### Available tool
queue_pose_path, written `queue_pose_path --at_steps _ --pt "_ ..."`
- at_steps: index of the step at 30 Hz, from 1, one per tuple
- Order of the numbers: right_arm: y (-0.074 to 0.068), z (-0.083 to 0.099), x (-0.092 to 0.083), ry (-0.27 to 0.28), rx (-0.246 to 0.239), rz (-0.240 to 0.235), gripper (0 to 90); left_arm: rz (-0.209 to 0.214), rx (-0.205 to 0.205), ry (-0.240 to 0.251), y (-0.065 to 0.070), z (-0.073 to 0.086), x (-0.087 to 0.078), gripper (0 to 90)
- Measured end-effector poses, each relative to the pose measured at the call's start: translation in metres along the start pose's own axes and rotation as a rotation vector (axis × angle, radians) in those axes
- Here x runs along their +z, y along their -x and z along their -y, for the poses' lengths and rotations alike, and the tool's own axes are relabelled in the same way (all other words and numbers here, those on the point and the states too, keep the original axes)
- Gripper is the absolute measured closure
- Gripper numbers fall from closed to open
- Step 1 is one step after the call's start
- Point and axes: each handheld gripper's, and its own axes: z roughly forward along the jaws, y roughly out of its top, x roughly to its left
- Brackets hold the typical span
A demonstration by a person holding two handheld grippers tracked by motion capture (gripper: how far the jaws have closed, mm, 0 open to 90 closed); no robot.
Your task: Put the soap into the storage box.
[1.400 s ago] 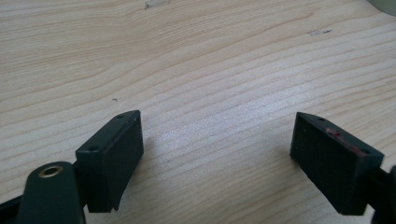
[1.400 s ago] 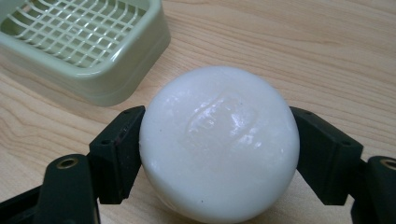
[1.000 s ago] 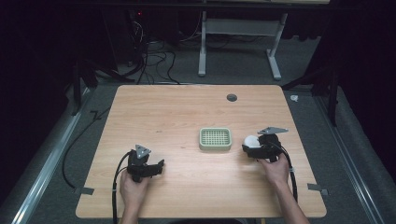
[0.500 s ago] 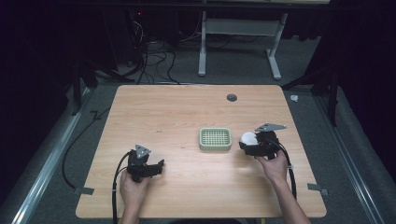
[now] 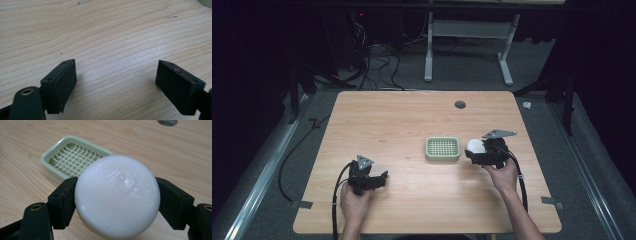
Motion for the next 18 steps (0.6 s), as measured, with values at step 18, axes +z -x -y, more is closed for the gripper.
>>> queue_pose_path --at_steps 18 --pt "-0.014 -0.018 0.011 0.002 -0.023 -0.038 24.7 -0.002 0.002 -0.001 0.000 0.000 0.000 17.6"
